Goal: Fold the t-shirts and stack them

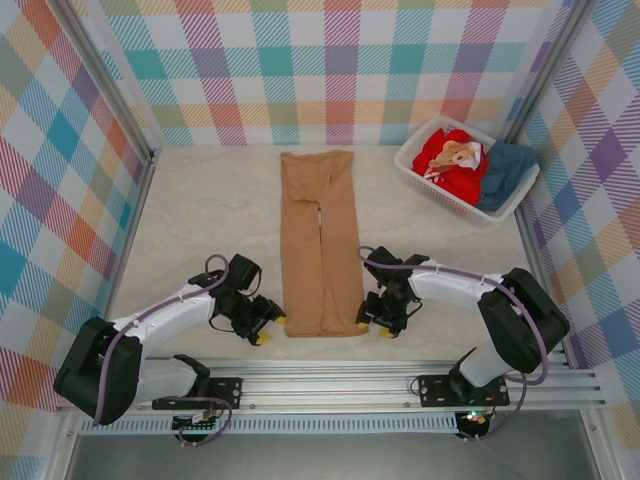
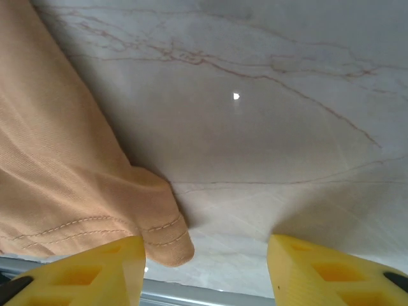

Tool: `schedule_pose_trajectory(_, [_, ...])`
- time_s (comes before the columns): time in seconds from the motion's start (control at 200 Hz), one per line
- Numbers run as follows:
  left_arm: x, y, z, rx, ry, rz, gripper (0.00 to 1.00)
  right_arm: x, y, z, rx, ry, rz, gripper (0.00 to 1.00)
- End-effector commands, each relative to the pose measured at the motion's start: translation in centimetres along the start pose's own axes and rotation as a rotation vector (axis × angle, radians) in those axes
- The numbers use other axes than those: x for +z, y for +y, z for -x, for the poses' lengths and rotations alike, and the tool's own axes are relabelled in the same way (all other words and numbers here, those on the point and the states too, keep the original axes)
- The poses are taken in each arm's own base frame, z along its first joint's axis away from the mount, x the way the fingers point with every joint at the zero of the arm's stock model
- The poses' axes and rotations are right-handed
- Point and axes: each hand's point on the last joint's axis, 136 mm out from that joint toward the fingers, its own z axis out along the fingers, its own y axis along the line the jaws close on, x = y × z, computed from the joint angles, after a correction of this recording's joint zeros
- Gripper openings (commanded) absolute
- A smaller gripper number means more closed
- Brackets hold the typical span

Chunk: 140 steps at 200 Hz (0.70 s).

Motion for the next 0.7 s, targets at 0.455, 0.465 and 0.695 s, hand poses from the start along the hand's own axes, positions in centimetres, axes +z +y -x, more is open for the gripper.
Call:
schedule_pose_trajectory(0.455, [3.5, -2.2, -0.8, 0.031, 0.017, 0.049, 0.27, 0.2, 0.4, -0.1, 0.034, 0.005, 0.032, 0.53])
schedule_pose_trajectory(0.465, [3.5, -2.2, -0.7, 0.032, 0.017, 0.050, 0.27, 0.2, 0.4, -0.1, 0.035, 0.006, 0.031, 0.53])
schedule_pose_trajectory(0.695, [4.1, -3.1, -0.3, 0.061, -0.014, 0.060, 0.06, 0.6, -0.6, -0.9, 0.062, 0.027, 0.025, 0.52])
